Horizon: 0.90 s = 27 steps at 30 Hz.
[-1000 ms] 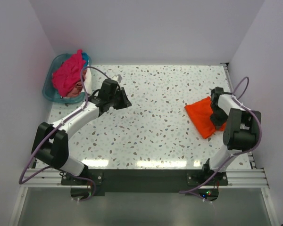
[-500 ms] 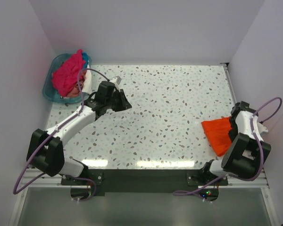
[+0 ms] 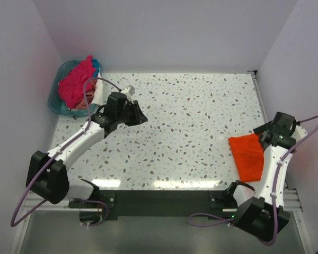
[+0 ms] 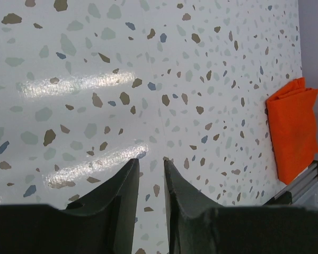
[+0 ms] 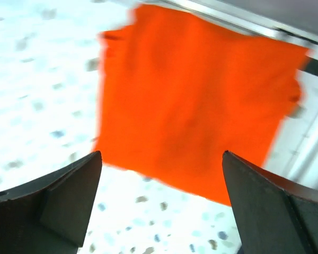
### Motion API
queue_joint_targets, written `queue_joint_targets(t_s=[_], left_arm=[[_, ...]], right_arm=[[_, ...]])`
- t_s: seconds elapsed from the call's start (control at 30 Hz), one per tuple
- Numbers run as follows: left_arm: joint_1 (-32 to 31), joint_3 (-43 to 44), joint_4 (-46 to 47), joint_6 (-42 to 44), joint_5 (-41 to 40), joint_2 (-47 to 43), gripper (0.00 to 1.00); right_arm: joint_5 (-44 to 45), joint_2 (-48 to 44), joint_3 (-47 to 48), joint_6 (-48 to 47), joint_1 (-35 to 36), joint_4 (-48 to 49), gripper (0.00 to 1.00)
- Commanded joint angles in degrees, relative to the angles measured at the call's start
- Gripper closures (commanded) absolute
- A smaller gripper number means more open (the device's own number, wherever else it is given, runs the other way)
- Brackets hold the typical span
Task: Fold and stack the t-shirts
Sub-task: Neatly place the folded tshirt to the corner, then reset both grippers
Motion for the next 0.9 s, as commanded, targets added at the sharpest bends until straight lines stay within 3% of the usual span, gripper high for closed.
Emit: queue_joint_targets(t_s=[0.0,0.07,0.1,0.2,0.23,0.4,0.57,0.7,0.87], left_arm=[[0.4,-0.2,1.5,1.3,-0.5,-2.4,0.69],[0.7,-0.4,1.5,1.3,-1.0,-2.8,0.69],[0.8,-0.4,1.6,1.3,-1.3,-3.0,0.69],[1.7,-1.4,1.5,1.4,-1.6,-3.9,0.68],[1.9,-1.7,1.5,1.6,-2.2,-4.6,0.68],[3.3,-3.8,0.1,3.5,-4.7,-6.7,0.66],[3.9,-8.6,-0.2,4.3,-8.3,-11.0,0.64],[3.9,-12.2,0.3,4.0,-8.8,-13.7,0.64],[3.8,-16.5,1.0,2.9,-8.1,-16.4,0.64]], right_arm=[[-15.4,-3.2,-0.8,-6.4,3.3,13.3,0.01],[-11.8,-1.2,0.8,-4.8,13.8,13.9,0.01],[-5.8,1.7,3.1,-4.1,23.3,13.9,0.01],[-1.7,6.1,5.3,-1.3,36.3,17.6,0.01],[1.0,9.1,5.9,-0.3,43.5,18.3,0.01],[5.7,20.2,11.2,-0.4,63.6,24.1,0.01],[-1.0,27.0,12.3,-4.1,71.3,29.7,0.01],[-4.8,24.0,8.7,-6.4,71.7,33.6,0.01],[-3.0,19.6,7.3,-10.3,71.7,32.0,0.01]])
